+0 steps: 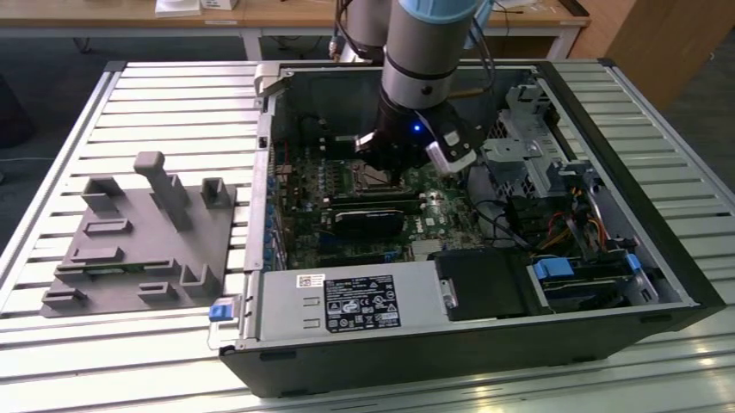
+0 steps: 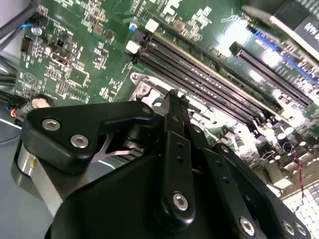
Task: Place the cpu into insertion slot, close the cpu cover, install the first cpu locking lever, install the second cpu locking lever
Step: 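Install the second cpu locking lever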
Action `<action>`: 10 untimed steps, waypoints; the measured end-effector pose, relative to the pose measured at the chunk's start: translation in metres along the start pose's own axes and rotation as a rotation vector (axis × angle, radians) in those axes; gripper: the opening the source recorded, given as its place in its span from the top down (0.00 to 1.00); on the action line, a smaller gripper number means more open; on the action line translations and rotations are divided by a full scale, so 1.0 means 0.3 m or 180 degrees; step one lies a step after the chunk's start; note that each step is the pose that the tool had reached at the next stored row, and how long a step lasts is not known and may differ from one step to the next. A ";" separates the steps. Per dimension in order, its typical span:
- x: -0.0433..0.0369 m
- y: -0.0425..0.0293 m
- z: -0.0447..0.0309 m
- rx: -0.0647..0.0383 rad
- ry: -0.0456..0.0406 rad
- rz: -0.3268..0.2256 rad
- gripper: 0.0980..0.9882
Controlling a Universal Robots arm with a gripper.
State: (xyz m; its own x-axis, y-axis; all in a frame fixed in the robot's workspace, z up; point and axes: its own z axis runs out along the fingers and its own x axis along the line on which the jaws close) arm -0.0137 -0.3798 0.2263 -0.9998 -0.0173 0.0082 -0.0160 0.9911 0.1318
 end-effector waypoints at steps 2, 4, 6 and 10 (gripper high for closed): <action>0.005 -0.004 -0.001 0.0000 0.0000 0.0001 0.99; 0.025 -0.004 0.000 -0.0001 0.0000 0.0000 0.99; 0.053 -0.004 0.000 -0.0003 0.0000 0.0000 0.99; 0.105 -0.004 0.001 -0.0007 0.0000 0.0000 0.99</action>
State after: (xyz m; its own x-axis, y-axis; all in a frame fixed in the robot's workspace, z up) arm -0.0450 -0.3816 0.2262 -0.9998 -0.0172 0.0082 -0.0159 0.9909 0.1340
